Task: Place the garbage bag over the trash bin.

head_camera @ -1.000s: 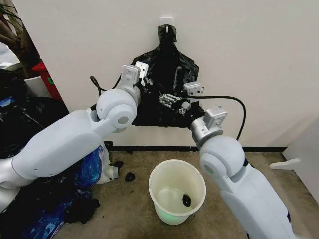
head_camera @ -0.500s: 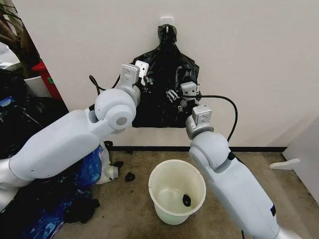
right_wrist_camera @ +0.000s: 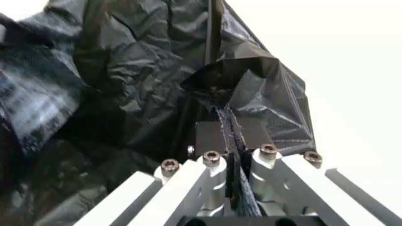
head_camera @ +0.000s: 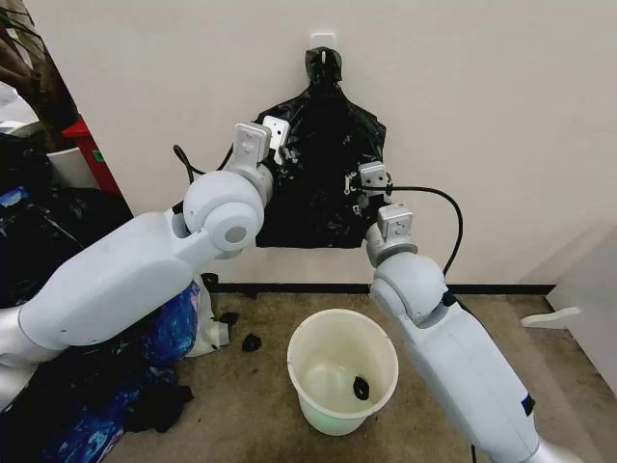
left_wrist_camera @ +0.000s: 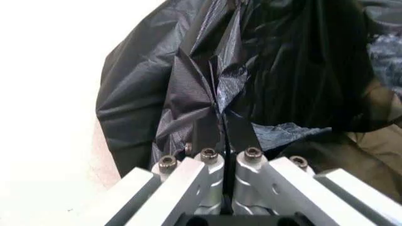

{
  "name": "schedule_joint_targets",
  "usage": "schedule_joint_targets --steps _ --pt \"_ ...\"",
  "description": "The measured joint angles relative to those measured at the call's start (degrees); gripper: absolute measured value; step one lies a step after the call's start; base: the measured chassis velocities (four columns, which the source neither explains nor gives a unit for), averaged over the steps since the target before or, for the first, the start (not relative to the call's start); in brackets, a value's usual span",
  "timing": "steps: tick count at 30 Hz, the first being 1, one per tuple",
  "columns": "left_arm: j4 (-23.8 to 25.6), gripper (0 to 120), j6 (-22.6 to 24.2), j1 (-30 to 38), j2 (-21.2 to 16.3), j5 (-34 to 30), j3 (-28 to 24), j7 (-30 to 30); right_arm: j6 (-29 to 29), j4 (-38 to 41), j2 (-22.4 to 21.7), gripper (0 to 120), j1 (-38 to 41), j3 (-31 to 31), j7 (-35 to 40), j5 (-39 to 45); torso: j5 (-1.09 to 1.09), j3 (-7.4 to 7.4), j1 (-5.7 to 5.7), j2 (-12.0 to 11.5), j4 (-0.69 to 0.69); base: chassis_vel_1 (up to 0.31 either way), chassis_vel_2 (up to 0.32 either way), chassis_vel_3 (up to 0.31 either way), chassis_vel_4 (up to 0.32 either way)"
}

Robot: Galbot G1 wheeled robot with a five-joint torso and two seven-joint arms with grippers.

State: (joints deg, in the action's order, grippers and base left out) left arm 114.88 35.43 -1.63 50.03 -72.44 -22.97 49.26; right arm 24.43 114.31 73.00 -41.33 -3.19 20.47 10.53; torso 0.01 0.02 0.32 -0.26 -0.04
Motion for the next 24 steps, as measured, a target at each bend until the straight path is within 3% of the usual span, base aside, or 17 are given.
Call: schedule_joint_targets --steps 8,21,24 --pt "0.44 0 0.00 -0.59 -0.59 0.03 0.92 -0.07 -0.97 0.31 -0.37 0 -1.50 -1.32 -0.54 0.42 0.00 0.00 0.00 0.00 0.00 0.000 0.000 0.000 0.000" --pt "0.84 0 0.00 -1.61 -1.25 0.29 2.00 -0.78 -2.77 5.34 -2.18 0 -5.70 -1.70 0.80 7.84 0.00 0.00 -0.01 0.00 0.00 0.000 0.000 0.000 0.000" --pt "0.68 0 0.01 -1.61 -1.06 0.32 1.98 -0.88 -3.52 7.09 -2.43 11 -6.21 -1.20 0.77 8.52 0.00 0.00 -0.01 0.00 0.00 0.000 0.000 0.000 0.000"
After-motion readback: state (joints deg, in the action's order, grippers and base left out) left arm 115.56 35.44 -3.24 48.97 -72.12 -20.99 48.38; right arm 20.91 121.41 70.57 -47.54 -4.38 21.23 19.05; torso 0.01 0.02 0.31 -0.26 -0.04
